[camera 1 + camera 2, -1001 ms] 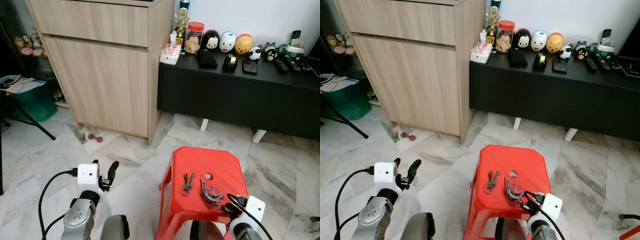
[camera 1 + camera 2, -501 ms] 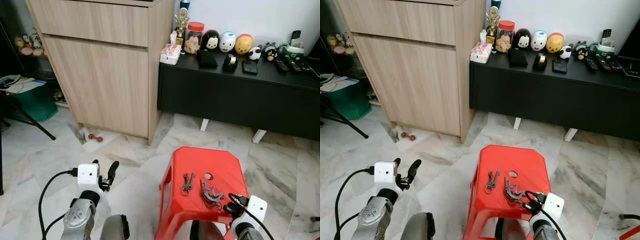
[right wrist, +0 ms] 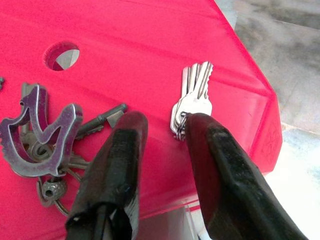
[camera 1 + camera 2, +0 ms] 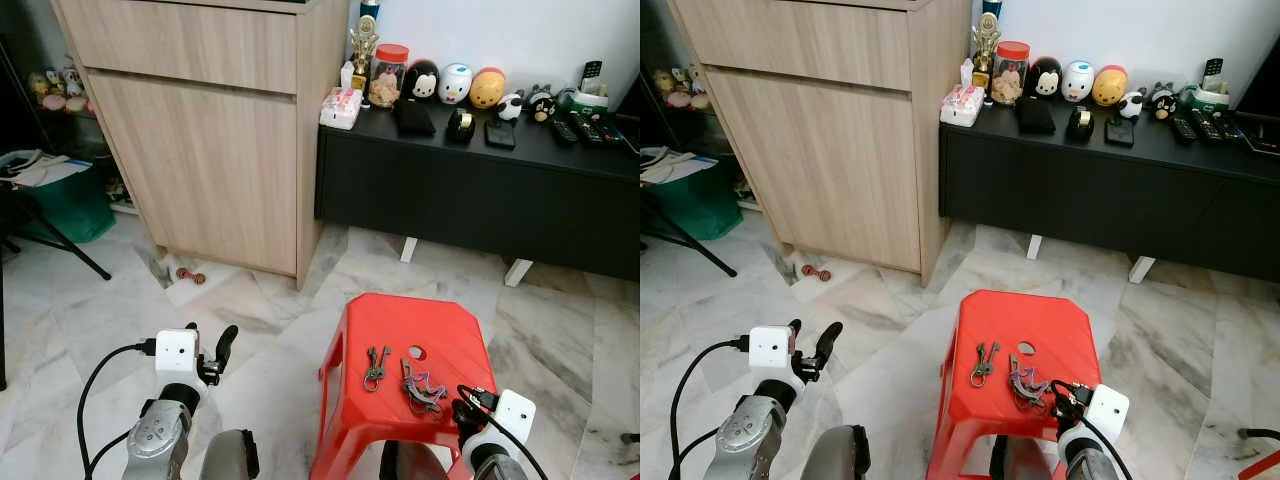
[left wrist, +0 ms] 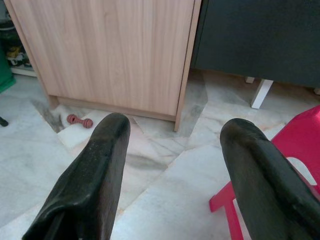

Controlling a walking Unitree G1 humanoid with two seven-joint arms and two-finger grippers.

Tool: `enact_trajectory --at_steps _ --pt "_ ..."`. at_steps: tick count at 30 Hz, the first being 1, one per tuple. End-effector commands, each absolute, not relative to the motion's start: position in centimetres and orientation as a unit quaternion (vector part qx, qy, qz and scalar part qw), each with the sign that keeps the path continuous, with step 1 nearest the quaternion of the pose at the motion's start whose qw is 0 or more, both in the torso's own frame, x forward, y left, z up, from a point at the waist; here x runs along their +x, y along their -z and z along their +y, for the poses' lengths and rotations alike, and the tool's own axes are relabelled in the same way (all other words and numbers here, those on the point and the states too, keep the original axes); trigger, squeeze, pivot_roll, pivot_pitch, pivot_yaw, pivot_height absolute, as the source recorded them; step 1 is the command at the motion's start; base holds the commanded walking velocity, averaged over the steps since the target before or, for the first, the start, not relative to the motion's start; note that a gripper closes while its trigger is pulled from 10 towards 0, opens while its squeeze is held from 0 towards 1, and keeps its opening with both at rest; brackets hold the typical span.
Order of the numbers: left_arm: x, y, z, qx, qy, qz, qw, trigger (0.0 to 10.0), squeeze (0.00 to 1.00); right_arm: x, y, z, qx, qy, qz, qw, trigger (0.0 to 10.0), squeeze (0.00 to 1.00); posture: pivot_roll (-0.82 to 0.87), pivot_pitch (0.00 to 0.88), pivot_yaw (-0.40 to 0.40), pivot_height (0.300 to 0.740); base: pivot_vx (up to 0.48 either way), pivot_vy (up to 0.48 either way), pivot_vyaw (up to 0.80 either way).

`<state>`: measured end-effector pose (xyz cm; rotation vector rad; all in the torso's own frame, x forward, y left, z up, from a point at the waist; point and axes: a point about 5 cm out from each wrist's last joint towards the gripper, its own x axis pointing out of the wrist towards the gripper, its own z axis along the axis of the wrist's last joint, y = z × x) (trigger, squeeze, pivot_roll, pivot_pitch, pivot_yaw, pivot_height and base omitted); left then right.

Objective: Hang keys on a hook

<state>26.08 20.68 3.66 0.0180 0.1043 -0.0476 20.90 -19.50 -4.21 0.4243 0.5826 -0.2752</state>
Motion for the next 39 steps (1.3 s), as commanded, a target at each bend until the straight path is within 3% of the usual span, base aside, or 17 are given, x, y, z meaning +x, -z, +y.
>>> enact_trajectory --at_steps 1,15,28,31,36,39 --pt "26.3 -3.8 20.6 0.013 0.029 0.046 0.998 10.0 0.0 21.3 3.8 -19.8 0.202 0.136 0.277 0.93 10.0 0.0 0.03 0.005 -0.091 0.588 0.0 0.0 0.0" --pt "26.2 -3.8 20.4 0.011 0.029 0.046 0.998 10.0 0.0 23.6 2.9 -19.5 0.204 0.132 0.269 0.932 10.0 0.0 0.03 0.006 -0.091 0.588 0.0 0.0 0.0" --pt "26.2 -3.8 20.7 0.012 0.025 0.045 0.999 10.0 0.0 23.6 1.5 -20.3 0.203 0.151 0.219 0.942 10.0 0.0 0.03 0.008 -0.094 0.588 0.0 0.0 0.0" --pt "26.2 -3.7 20.7 0.011 0.023 0.047 0.999 10.0 0.0 23.2 0.7 -20.7 0.139 0.136 0.206 0.959 10.0 0.0 0.03 0.009 -0.096 0.588 0.0 0.0 0.0" --pt "26.2 -3.7 20.7 0.011 0.022 0.048 0.999 10.0 0.0 23.0 0.4 -20.8 0.117 0.128 0.206 0.963 10.0 0.0 0.03 0.008 -0.1 0.588 0.0 0.0 0.0" --pt "26.1 -3.6 20.8 0.012 0.021 0.05 0.998 10.0 0.0 22.6 0.9 -21.3 0.058 0.118 0.232 0.964 10.0 0.0 0.03 0.008 -0.099 0.588 0.0 0.0 0.0"
